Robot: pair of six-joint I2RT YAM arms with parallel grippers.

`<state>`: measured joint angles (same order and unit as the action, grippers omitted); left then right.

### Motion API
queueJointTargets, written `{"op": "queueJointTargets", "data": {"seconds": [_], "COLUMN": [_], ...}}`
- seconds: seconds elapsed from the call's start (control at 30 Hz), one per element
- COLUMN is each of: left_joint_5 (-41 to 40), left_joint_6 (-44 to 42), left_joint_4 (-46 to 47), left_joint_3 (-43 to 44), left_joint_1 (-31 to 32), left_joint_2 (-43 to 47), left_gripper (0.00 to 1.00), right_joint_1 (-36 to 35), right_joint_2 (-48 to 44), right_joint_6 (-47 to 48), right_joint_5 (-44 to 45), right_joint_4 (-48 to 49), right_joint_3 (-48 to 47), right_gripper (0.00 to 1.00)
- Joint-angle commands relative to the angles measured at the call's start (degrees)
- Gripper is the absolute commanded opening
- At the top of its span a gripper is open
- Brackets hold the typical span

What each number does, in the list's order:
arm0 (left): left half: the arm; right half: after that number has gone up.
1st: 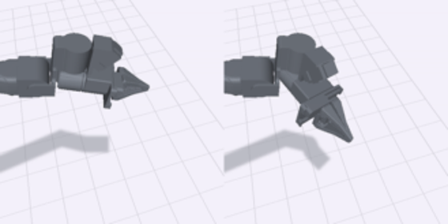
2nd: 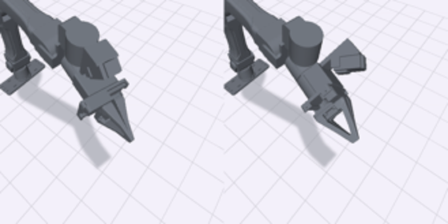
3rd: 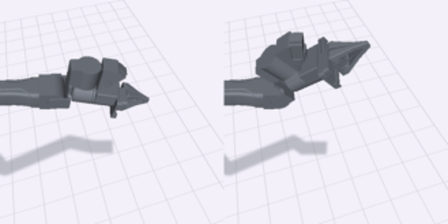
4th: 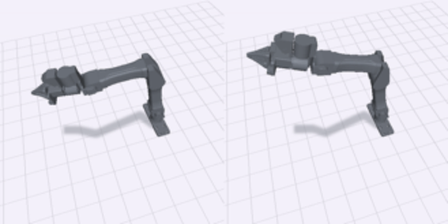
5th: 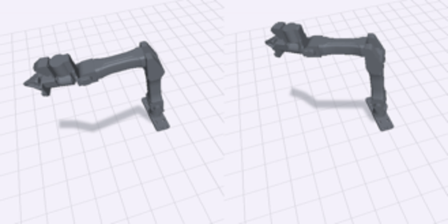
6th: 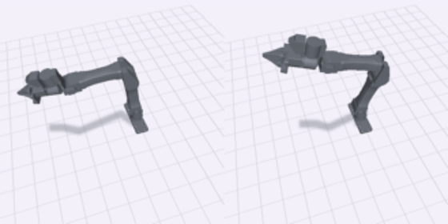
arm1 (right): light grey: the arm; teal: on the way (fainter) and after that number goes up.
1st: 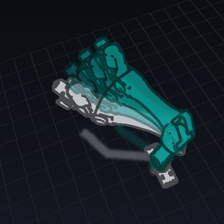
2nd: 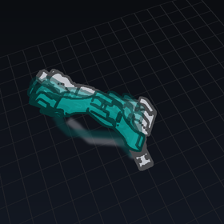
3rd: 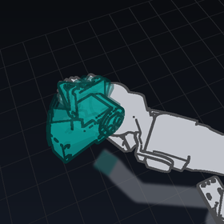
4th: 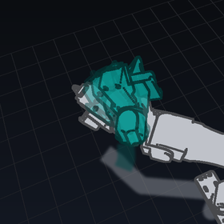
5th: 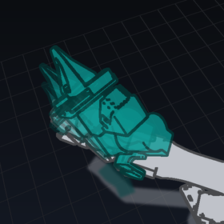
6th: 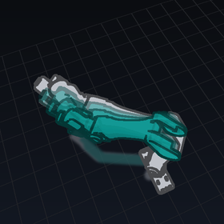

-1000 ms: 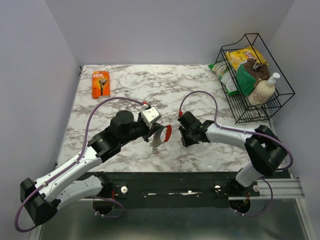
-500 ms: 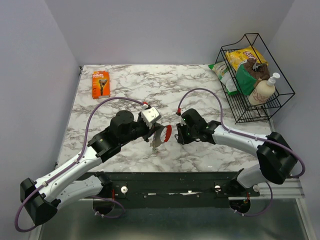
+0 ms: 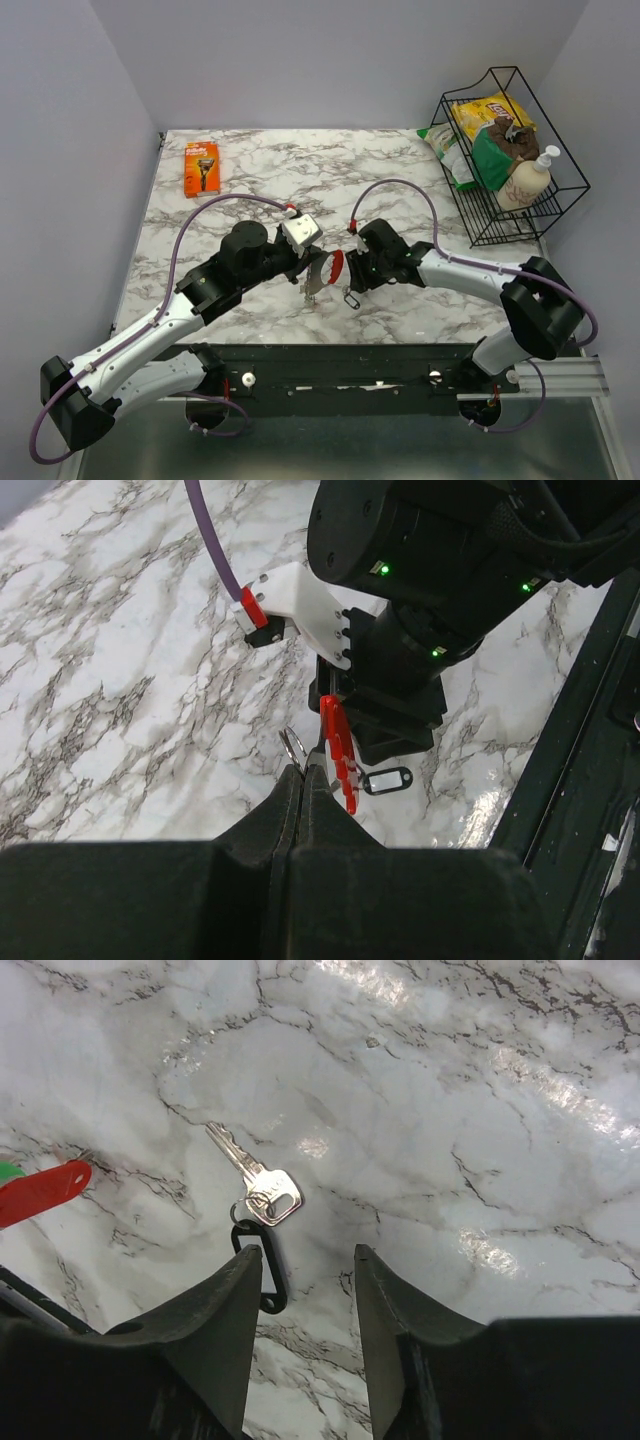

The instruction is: Put the keys on the keyring

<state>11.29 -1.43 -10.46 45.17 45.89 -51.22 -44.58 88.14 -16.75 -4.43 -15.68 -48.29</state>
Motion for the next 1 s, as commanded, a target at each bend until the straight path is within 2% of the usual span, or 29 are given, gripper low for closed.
{"op": "queueJointTargets", "data": {"seconds": [0.0,0.2,0.33,0.67,0.97], "left_joint_5": [0.58,0.4,-0.39,-7.15,-9.09], "left_joint_6": [0.46,0.55,0.82,3.01,3.45], "left_joint_4": [1.23,1.14,0.35,-1.58,-1.85], "left_joint_3": [0.27,0.1,0.53,0.62,-0.87], "left_joint_1": [0.17,0.17,0.17,0.08,0.08], "left_joint_2": [0.77,0.6,0.42,4.8,12.28], "left_gripper": [0.0,0.0,0.0,0.0,0.0], "right_joint_1": [-0.42,-0.6,-1.74,-7.45,-8.25], "right_joint_2": [-2.71,-2.71,-1.39,5.81,9.85], "right_joint_6": [-0.12,1.46,1.55,-1.61,-2.85], "right_joint_5": [0.74,-5.14,-5.33,3.45,9.43], "right_joint_4": [0.39,2.85,2.5,-0.84,-3.56], "right_joint_3": [-0.13,0.83,-0.48,-5.14,-7.6], "right_gripper": [0.51,0.47,0.42,0.4,0.38]}}
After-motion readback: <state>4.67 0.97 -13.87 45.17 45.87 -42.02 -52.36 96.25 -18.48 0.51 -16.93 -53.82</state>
